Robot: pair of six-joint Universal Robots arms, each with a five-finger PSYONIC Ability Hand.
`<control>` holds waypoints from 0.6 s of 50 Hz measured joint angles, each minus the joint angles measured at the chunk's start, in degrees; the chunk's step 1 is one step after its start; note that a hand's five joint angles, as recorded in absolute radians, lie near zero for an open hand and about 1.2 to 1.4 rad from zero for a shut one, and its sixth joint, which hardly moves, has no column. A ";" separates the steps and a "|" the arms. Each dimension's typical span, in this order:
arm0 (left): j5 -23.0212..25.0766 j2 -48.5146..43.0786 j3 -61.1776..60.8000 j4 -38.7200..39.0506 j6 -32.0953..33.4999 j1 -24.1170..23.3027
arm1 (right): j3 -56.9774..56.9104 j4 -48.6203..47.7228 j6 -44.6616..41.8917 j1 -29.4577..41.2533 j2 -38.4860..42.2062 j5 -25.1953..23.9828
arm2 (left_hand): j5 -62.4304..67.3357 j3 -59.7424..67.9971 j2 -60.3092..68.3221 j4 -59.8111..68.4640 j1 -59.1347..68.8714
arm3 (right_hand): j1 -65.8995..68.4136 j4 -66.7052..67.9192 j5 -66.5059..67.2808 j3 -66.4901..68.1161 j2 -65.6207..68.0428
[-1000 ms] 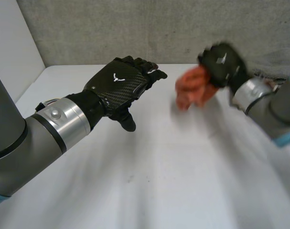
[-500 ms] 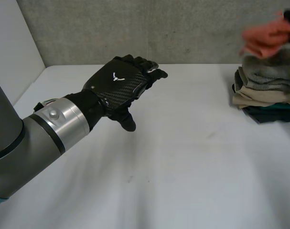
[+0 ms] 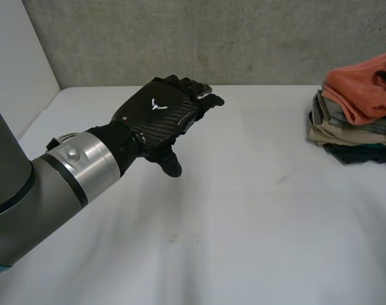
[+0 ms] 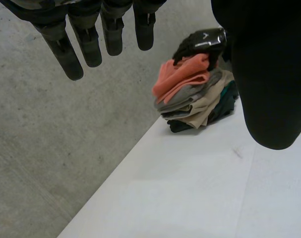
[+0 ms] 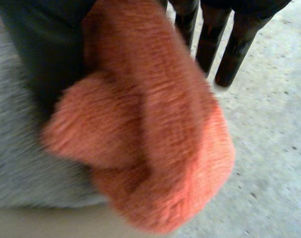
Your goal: Fold the laundry.
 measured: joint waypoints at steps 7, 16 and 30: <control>0.00 0.01 -0.02 0.00 -0.01 -0.16 | 6.84 7.81 0.45 -1.61 -11.08 7.58 | 0.00 0.00 0.00 0.00 0.00 | -1.41 -4.53 -7.56 -5.66 -3.91; 0.01 0.08 0.04 0.00 -0.74 -0.25 | 15.14 30.96 -1.39 -7.62 -25.05 14.04 | 0.00 0.00 0.00 0.00 0.00 | -1.42 -4.53 -7.55 -5.67 -3.91; -0.03 0.94 0.54 0.00 -1.41 -0.16 | 10.45 44.13 -17.22 -16.87 -28.65 29.28 | 0.00 0.00 0.00 0.00 0.00 | -1.42 -4.53 -7.55 -5.67 -3.91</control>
